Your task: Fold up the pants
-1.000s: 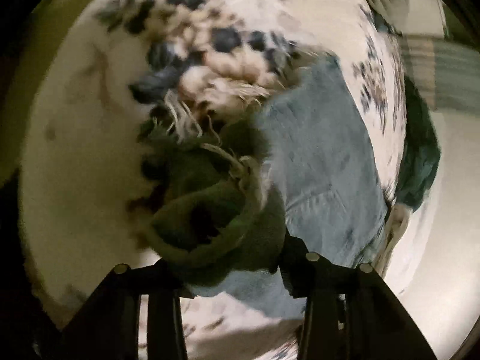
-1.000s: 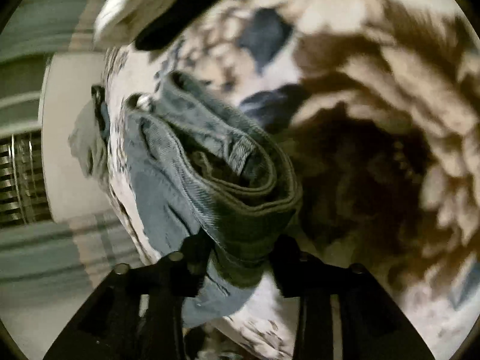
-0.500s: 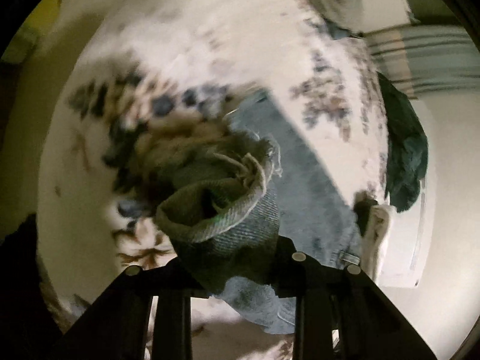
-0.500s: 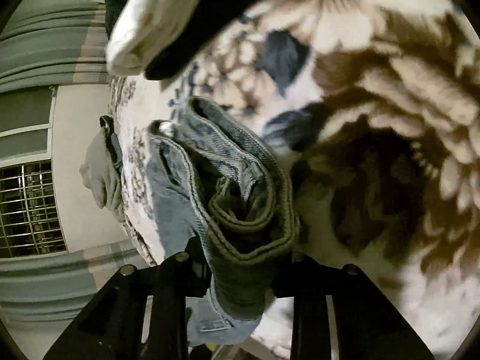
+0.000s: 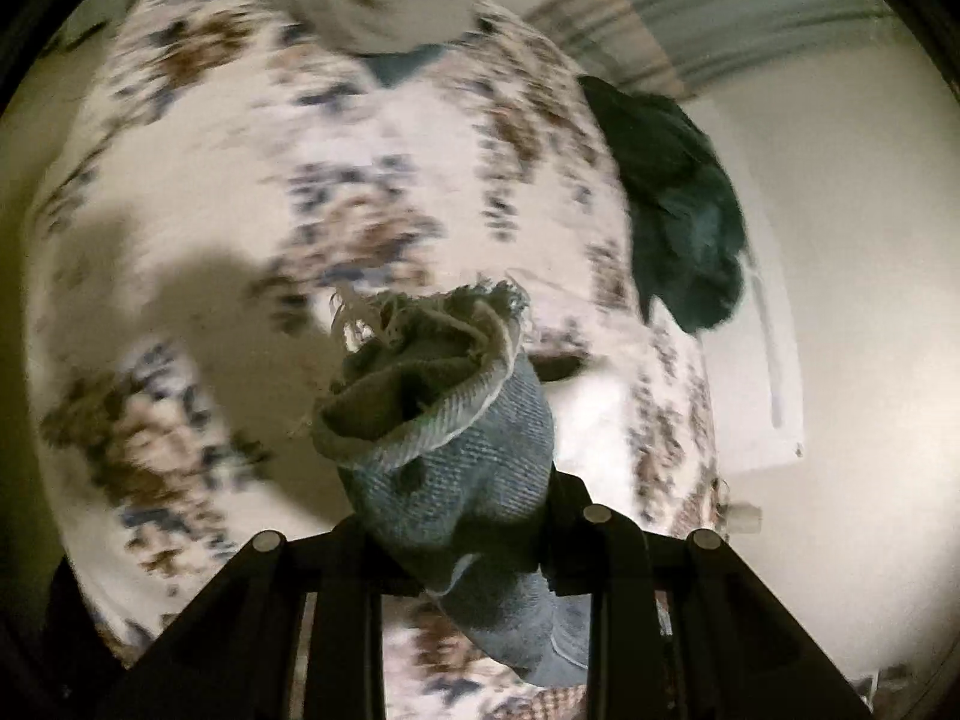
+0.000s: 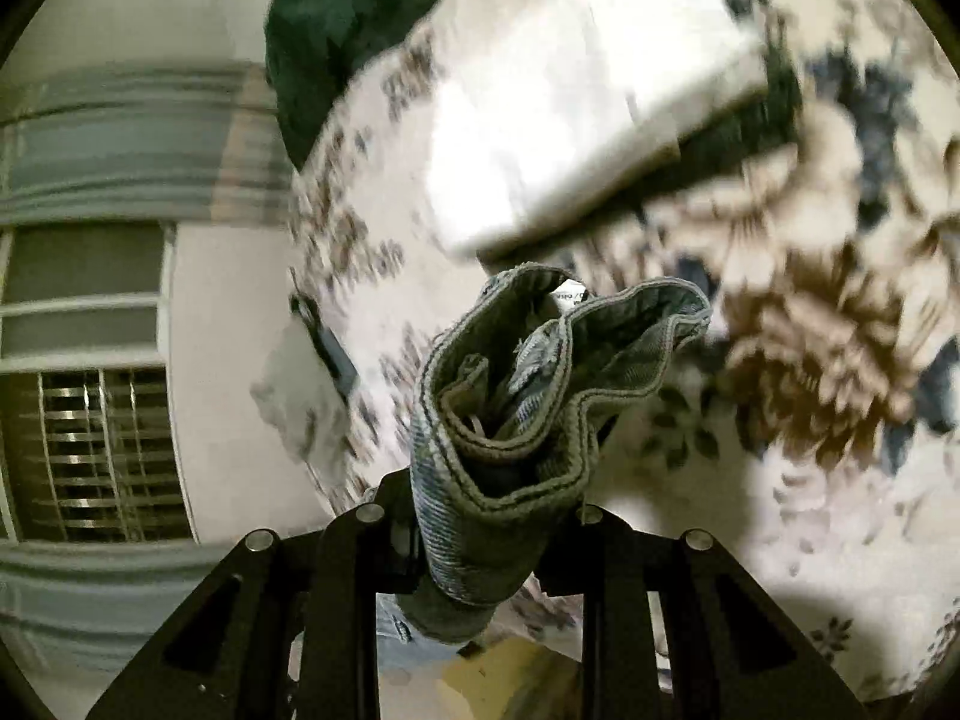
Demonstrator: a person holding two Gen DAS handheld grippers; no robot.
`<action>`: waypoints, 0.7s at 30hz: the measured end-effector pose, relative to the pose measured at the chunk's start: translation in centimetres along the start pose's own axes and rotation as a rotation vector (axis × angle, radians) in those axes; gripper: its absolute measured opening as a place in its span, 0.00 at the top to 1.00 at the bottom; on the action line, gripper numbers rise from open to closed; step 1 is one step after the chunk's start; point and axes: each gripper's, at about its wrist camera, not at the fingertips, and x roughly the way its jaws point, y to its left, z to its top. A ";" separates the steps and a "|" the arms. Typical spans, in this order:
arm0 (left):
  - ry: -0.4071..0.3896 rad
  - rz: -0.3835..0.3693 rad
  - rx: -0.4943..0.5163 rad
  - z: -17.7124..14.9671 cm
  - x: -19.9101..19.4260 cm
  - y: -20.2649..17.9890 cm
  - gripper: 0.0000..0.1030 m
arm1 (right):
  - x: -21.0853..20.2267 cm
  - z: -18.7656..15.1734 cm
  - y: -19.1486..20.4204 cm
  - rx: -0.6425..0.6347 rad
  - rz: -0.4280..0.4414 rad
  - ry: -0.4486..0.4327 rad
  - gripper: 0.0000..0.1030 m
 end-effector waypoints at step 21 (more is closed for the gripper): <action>0.353 -0.023 0.438 1.6 32.6 -15.4 0.77 | 0.2 18.3 -7.7 0.225 -0.037 -0.379 0.74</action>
